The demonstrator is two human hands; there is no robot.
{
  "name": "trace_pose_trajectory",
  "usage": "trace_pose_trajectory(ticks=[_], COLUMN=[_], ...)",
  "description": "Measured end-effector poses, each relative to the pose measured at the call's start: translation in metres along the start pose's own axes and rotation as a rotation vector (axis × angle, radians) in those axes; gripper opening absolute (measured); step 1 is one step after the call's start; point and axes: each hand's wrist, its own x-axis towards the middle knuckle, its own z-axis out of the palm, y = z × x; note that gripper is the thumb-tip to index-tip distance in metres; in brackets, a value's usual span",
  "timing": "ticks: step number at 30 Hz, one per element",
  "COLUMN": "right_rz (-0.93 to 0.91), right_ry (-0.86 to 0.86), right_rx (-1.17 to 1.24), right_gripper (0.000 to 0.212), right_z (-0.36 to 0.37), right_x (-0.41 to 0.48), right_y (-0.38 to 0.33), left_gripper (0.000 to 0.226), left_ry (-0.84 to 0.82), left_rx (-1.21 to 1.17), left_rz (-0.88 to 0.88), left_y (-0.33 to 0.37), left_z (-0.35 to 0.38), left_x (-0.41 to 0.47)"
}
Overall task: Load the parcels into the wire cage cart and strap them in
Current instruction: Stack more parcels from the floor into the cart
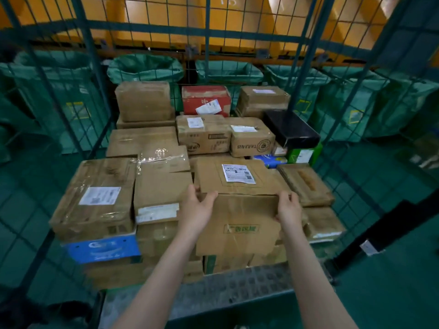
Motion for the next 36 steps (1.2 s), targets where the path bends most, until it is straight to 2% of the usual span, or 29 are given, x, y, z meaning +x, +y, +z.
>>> trace_pose_trajectory(ticks=[4, 13, 19, 22, 29, 34, 36], right_rz=[0.071, 0.001, -0.008, -0.021, -0.014, 0.019, 0.055], right_ry=[-0.039, -0.198, -0.18, -0.168, -0.272, -0.328, -0.355], right_rx=[-0.052, -0.1, -0.047, -0.032, -0.016, -0.073, -0.08], right_gripper=[0.054, 0.057, 0.057, 0.051, 0.049, 0.046, 0.049], right_z=[-0.002, 0.014, 0.03, 0.041, 0.086, 0.129, 0.148], right_x=[0.066, 0.163, 0.185, 0.19, 0.204, 0.211, 0.217], right_y=[-0.019, -0.07, -0.08, -0.084, -0.078, -0.066, -0.065], left_gripper=[0.036, 0.037, 0.032, 0.029, 0.018, 0.029, 0.024], left_ry=[0.016, 0.145, 0.2, 0.197, 0.235, 0.207, 0.196], left_rx=[0.162, 0.14, 0.027, -0.022, -0.174, -0.203, -0.195], left_rz=[-0.007, -0.09, -0.089, -0.073, -0.091, -0.147, -0.181], left_y=[0.039, 0.082, 0.091, 0.088, 0.062, 0.036, 0.026], left_z=[0.03, 0.078, 0.089, 0.092, 0.081, 0.068, 0.061], left_x=[0.034, 0.085, 0.115, 0.13, 0.173, 0.212, 0.232])
